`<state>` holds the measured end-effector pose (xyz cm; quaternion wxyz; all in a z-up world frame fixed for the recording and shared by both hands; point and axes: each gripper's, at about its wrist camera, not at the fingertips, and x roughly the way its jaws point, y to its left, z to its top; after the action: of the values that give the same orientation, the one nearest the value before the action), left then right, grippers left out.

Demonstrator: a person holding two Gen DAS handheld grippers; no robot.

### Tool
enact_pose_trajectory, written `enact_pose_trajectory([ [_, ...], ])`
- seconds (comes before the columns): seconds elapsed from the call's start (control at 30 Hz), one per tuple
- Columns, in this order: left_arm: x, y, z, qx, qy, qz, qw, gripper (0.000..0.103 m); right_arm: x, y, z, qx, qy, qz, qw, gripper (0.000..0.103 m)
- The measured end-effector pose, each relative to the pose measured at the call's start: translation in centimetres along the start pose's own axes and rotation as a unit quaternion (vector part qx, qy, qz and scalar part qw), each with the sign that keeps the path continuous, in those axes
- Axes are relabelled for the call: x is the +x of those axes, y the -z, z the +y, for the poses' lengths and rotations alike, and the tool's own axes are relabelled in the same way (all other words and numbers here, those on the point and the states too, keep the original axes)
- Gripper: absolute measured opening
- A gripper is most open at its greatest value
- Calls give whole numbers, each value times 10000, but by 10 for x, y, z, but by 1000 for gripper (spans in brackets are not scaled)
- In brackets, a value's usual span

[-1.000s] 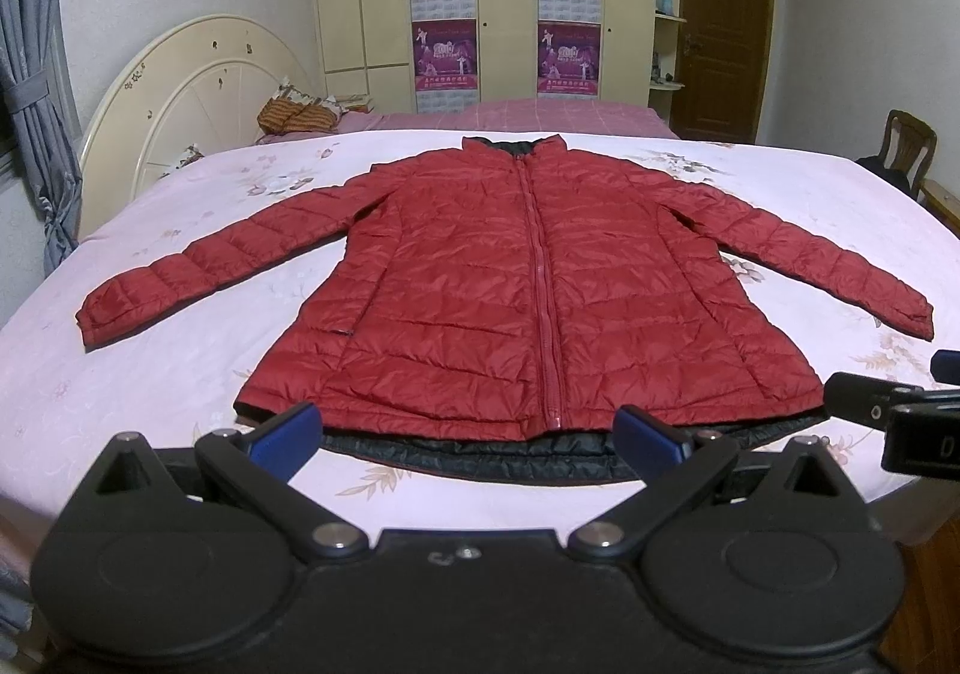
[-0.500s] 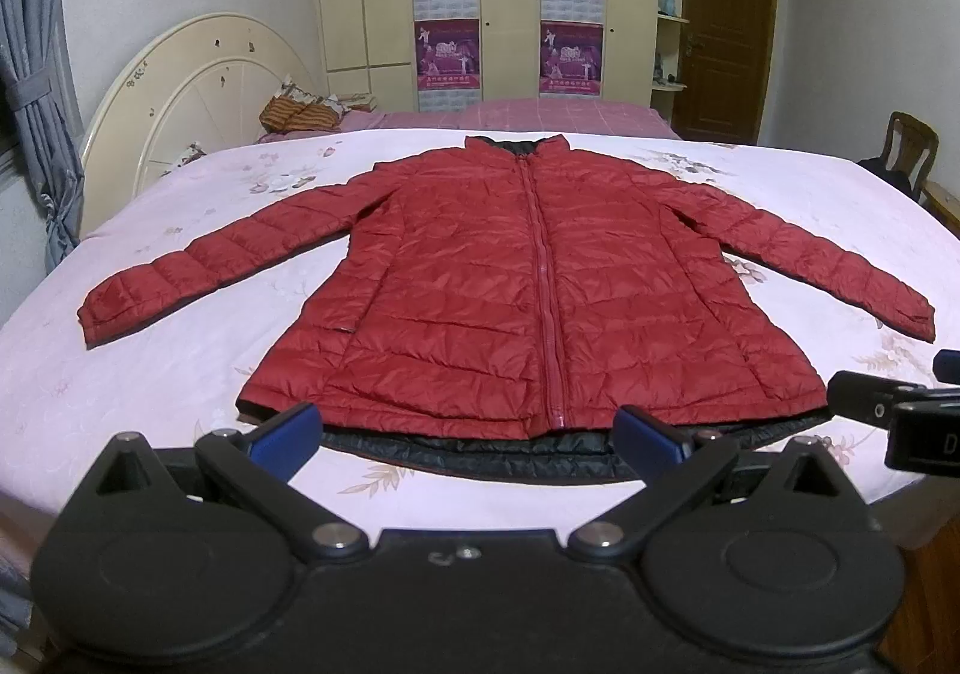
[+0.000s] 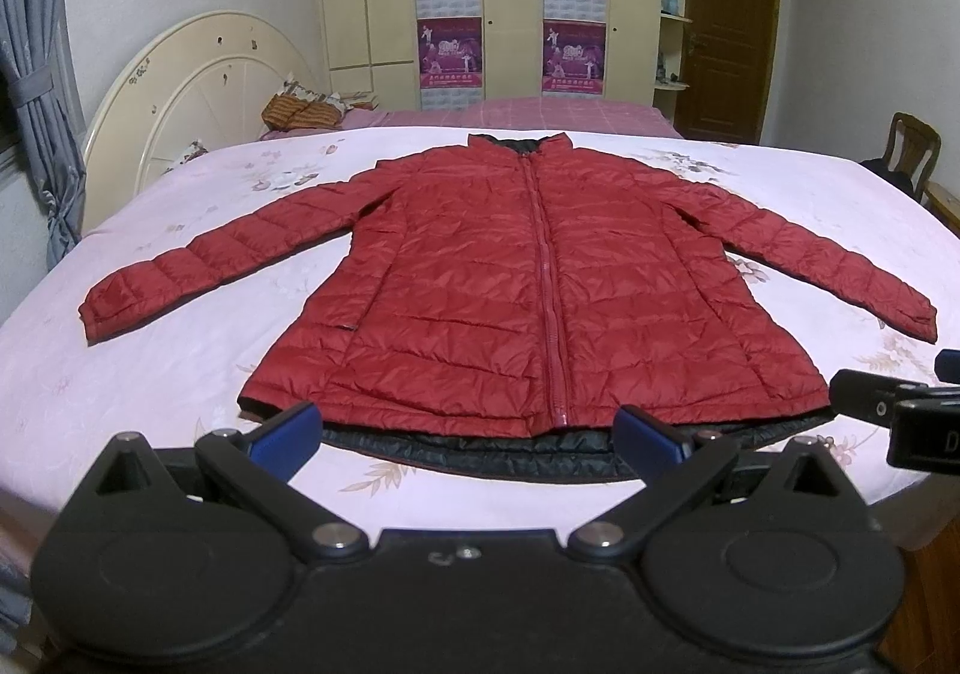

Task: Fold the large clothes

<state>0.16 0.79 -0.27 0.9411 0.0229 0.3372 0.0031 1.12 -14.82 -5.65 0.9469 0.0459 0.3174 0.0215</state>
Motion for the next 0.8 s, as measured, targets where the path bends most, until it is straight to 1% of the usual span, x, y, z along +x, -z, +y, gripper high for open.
enact_pose_trajectory([
  [0.23, 3, -3, 3, -7, 0, -23, 10000, 103, 5, -5, -2, 33, 33, -16, 10000, 103],
  [0.47, 26, -26, 5, -17, 44, -84, 10000, 103, 19, -18, -1, 43, 110, -75, 9999, 103],
  [0.7, 60, -47, 4, 53, 279, -45, 9996, 103, 53, -42, -8, 179, 284, -89, 9994, 103],
  [0.8, 79, -59, 9, -104, 418, -26, 9991, 103, 72, -52, -11, 226, 376, -70, 9990, 103],
])
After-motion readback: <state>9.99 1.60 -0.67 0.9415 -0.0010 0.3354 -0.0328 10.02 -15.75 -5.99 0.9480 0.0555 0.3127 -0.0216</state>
